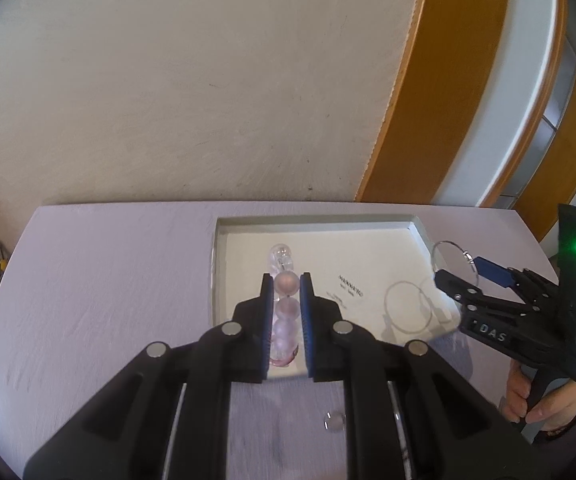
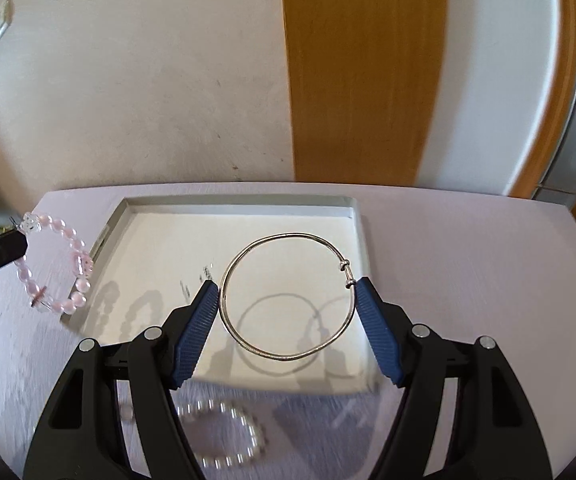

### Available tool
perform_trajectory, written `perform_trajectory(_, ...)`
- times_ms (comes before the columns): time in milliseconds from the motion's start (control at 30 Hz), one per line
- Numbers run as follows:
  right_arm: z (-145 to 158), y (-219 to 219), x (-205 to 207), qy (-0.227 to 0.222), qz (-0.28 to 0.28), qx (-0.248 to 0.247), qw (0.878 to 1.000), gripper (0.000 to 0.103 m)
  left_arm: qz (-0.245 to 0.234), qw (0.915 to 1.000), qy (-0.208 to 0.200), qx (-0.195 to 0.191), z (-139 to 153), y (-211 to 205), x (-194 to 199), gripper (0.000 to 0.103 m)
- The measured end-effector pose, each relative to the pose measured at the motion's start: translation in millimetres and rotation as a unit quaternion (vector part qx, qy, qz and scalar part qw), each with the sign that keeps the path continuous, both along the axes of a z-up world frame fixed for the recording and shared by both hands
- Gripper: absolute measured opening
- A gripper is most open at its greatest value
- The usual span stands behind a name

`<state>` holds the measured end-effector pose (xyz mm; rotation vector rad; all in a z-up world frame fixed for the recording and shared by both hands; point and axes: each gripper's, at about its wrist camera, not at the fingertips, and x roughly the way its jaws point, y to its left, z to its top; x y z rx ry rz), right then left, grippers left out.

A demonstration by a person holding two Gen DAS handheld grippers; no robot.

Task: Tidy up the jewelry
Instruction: 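Carry the silver bangle and pink bracelet into the tray and open both tools, then move the right tool to the pearl bracelet while the left tool reaches the cream watch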

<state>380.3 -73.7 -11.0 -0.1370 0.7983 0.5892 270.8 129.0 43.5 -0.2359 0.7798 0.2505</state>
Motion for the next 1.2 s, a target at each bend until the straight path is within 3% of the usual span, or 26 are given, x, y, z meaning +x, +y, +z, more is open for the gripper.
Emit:
perform_trajectory(133,-15.6,16.5,27.1,0.023,-0.003,0.003,1.0,0.071,0.0,1.0,0.007,-0.002,-11.0,7.5,22.3,0.013)
perform_trajectory(500,-28.7,35.3,72.6,0.033,-0.01,0.0,0.999,0.072,0.002,0.9997,0.026,-0.001,-35.2,16.7,63.5,0.013)
perform_trajectory(600,-27.8,34.4,74.3,0.043,-0.003,0.004,0.999,0.085,0.005,0.9993,0.036,0.004,-40.5,17.4,70.8,0.014)
perform_trajectory(667,-21.5,26.8,69.8,0.035,-0.001,0.018,0.999,0.087,0.008,0.9991,0.042,0.003,-42.3,18.2,71.2,0.015)
perform_trajectory(733,-15.3,17.4,63.9,0.03,0.001,0.025,0.999,0.087,0.011,0.9991,0.04,0.002,-41.3,19.1,68.4,0.019)
perform_trajectory(800,-11.1,5.5,55.8,0.029,0.001,0.031,0.999,0.087,0.015,0.9993,0.034,0.0,-35.3,19.3,60.0,0.03)
perform_trajectory(967,-7.6,-17.2,32.5,0.03,0.006,0.032,0.999,0.087,0.023,0.9994,0.026,0.005,-21.7,19.4,34.1,0.032)
perform_trajectory(1200,-2.6,-35.9,-18.1,0.02,0.025,0.029,0.999,0.087,0.036,0.9992,0.012,0.016,-4.6,16.4,-33.0,0.04)
